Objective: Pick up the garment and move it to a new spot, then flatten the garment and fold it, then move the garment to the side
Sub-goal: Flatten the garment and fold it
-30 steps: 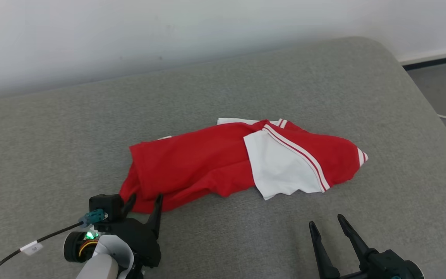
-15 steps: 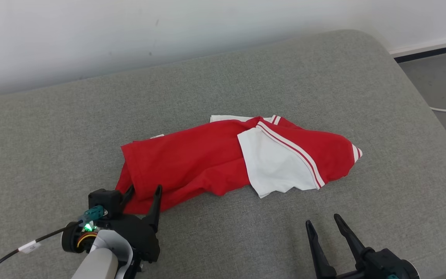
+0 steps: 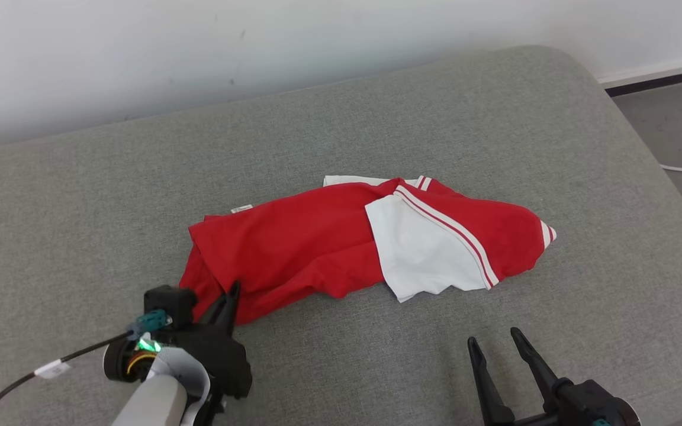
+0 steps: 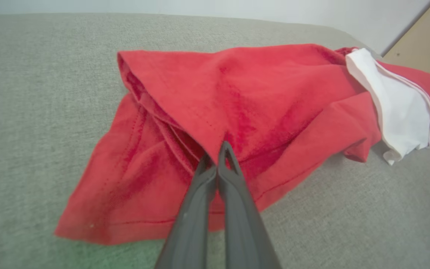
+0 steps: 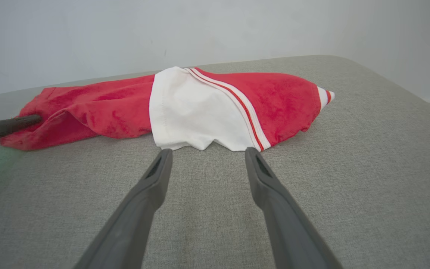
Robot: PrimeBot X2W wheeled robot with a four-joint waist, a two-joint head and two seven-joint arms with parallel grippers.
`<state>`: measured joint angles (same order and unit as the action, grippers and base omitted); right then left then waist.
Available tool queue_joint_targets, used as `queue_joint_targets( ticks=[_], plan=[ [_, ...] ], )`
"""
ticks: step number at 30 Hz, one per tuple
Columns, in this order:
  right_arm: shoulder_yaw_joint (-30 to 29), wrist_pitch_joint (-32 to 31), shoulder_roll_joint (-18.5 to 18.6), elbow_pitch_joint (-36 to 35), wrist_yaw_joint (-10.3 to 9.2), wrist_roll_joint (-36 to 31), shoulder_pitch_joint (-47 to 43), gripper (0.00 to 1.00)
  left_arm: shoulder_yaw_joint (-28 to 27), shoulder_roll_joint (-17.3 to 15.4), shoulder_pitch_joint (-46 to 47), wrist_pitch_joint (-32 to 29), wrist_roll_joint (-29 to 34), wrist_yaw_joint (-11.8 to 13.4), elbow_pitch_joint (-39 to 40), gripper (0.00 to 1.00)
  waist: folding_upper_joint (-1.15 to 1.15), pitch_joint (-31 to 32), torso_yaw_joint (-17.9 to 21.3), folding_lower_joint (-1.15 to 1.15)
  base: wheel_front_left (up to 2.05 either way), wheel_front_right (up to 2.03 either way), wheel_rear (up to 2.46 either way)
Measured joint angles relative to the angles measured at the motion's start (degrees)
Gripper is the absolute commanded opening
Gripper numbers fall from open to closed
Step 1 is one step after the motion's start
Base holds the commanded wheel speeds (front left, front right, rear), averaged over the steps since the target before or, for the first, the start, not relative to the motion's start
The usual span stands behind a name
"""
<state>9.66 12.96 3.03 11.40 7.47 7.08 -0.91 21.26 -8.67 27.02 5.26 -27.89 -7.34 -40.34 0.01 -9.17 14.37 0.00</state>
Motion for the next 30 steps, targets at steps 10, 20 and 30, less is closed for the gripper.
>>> queue_joint_targets(
  ticks=[10, 20, 30],
  plan=[
    [-0.6, 0.1, -0.1, -0.3, 0.0, 0.0, -0.2, 1.0, -2.5, 1.5, 1.1, 2.2, -10.5, -0.1, 14.4, 0.0, 0.0, 0.3, -2.2, 0.0, 0.0, 0.0, 0.0],
    [-1.1, -0.4, -0.1, -0.7, 0.0, 0.3, -0.5, 1.0, -2.6, 1.8, -5.7, -2.5, -18.9, 1.0, 37.7, 0.0, 0.0, 1.2, -5.6, 0.0, 0.0, 0.0, 0.0],
    [-0.6, -0.9, -0.1, -1.0, 0.0, 0.5, -0.4, 1.0, -1.9, -1.4, -12.8, -5.7, -17.2, 5.9, 40.6, 0.0, 0.0, 1.4, -7.6, 0.0, 0.0, 0.0, 0.0]
  ],
)
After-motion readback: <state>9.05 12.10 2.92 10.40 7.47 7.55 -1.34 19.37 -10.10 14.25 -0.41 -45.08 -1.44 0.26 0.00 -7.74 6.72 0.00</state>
